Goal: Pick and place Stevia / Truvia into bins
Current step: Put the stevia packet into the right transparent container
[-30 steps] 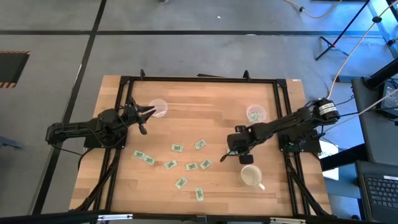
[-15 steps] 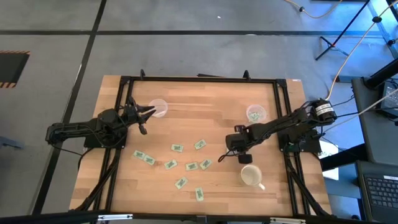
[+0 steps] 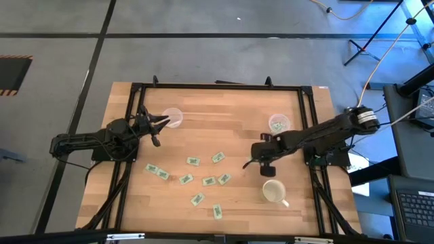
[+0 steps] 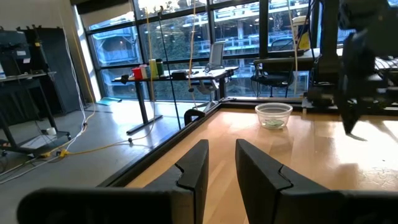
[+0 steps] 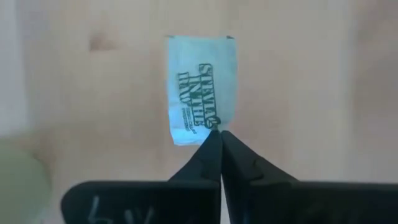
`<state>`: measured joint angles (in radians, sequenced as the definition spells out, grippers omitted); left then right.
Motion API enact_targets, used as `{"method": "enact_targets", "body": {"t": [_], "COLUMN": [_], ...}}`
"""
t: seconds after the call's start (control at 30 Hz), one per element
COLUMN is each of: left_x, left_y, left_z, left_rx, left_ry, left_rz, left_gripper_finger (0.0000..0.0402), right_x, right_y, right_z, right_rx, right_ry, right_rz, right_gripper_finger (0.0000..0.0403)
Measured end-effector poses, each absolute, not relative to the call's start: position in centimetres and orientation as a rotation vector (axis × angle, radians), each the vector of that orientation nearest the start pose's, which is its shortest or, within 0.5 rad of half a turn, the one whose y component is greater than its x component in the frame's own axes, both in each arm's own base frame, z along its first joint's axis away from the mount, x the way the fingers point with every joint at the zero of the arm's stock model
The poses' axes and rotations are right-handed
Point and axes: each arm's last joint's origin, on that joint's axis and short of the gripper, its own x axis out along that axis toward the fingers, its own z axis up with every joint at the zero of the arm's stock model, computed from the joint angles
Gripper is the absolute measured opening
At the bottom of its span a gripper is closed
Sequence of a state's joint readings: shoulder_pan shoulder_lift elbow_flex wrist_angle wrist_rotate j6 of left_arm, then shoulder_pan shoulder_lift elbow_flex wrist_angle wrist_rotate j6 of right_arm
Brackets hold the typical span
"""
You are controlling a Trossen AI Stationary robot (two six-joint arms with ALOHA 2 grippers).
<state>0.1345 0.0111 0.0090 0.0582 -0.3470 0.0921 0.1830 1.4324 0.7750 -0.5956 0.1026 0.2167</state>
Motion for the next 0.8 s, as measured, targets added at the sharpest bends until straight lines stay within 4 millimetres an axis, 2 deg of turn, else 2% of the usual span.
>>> {"method": "enact_targets", "body": {"t": [0.1, 0.23, 0.37, 0.47, 0.57, 0.8], "left_x": [9.4, 9.4, 9.4, 9.4, 9.4, 9.4], "left_y": [2.3, 2.3, 2.3, 2.3, 2.3, 2.3], "left_z": [17.1, 17.1, 17.1, 17.1, 17.1, 17.1], "left_rx": [0.084, 0.084, 0.084, 0.084, 0.084, 0.084], "left_ry": [-0.034, -0.034, -0.034, -0.034, -0.034, -0.034], "left_rz": [0.484, 0.484, 0.484, 0.484, 0.484, 0.484], "left_gripper_finger": [0.0075, 0.0075, 0.0075, 0.0075, 0.0075, 0.0075], "right_x": [23.1, 21.1, 19.1, 18.1, 17.8, 17.5], "right_y": [3.3, 1.2, -0.9, -2.2, -3.5, -6.3], "right_z": [19.1, 21.6, 23.1, 23.5, 23.5, 22.3], "right_rx": [0.017, 0.069, 0.227, 0.338, 0.410, 0.497], "right_ry": [1.182, 1.140, 1.101, 1.087, 1.112, 1.204], "right_rz": [-0.223, -0.556, -0.770, -0.873, -0.900, -1.012], "right_gripper_finger": [0.0001, 0.0001, 0.0001, 0.0000, 0.0000, 0.0000]}}
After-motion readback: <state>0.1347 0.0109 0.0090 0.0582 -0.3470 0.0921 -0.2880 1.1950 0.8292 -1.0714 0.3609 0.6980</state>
